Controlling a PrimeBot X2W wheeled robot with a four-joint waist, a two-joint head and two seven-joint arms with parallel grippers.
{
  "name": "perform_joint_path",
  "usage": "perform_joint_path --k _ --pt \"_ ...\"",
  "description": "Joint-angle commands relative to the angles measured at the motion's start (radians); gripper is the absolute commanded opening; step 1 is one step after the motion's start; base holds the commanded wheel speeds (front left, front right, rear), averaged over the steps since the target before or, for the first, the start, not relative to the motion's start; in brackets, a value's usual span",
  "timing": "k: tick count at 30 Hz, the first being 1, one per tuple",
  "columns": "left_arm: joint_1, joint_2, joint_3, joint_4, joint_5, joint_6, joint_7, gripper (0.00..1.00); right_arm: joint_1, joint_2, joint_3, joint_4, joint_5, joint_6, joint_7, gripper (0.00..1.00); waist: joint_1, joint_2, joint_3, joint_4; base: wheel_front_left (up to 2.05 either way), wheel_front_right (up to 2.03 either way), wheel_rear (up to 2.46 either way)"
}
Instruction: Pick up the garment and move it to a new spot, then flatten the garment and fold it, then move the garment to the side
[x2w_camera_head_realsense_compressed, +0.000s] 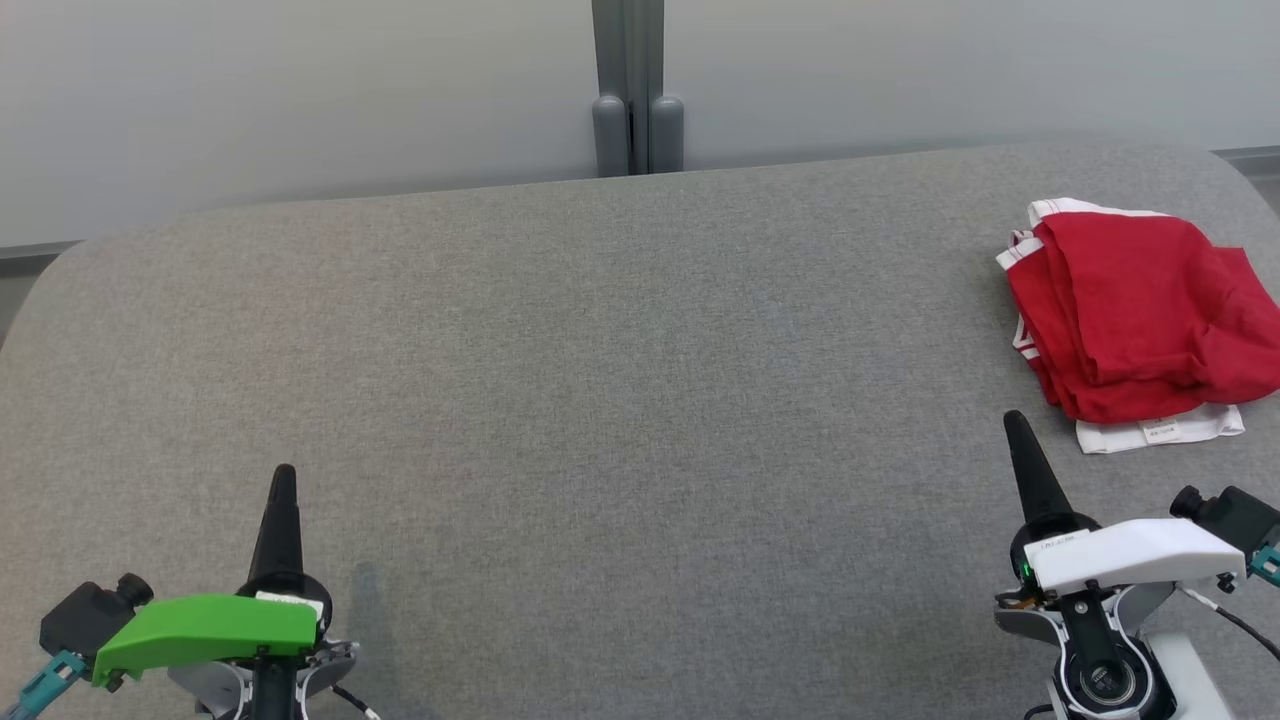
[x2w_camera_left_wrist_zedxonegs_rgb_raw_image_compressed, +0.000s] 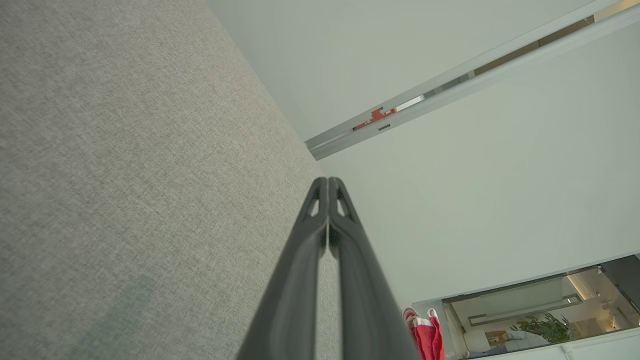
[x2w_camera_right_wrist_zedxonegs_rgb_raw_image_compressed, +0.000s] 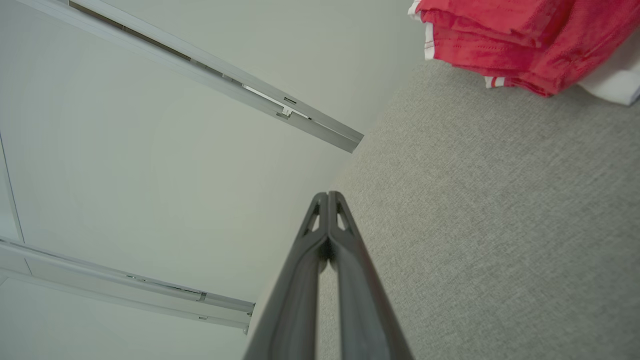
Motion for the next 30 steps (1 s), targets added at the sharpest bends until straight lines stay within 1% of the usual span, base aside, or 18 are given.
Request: perform_joint_path --k 1,30 --pt "-0.024 0.009 0.008 -0.003 -0.026 -0.006 0.008 0.00 -0.019 -0.006 -0.006 -0.003 0.028 0.000 0.007 0.00 0.0000 0.0000 -0.001 0.000 0.00 0.00 0.00" --pt "-0.036 0.008 0.043 0.019 -0.263 -0.012 0.079 0.00 -0.021 -0.003 -0.055 0.030 0.288 0.000 0.079 0.00 0.0000 0.0000 -0.020 0.003 0.00 0.00 0.00"
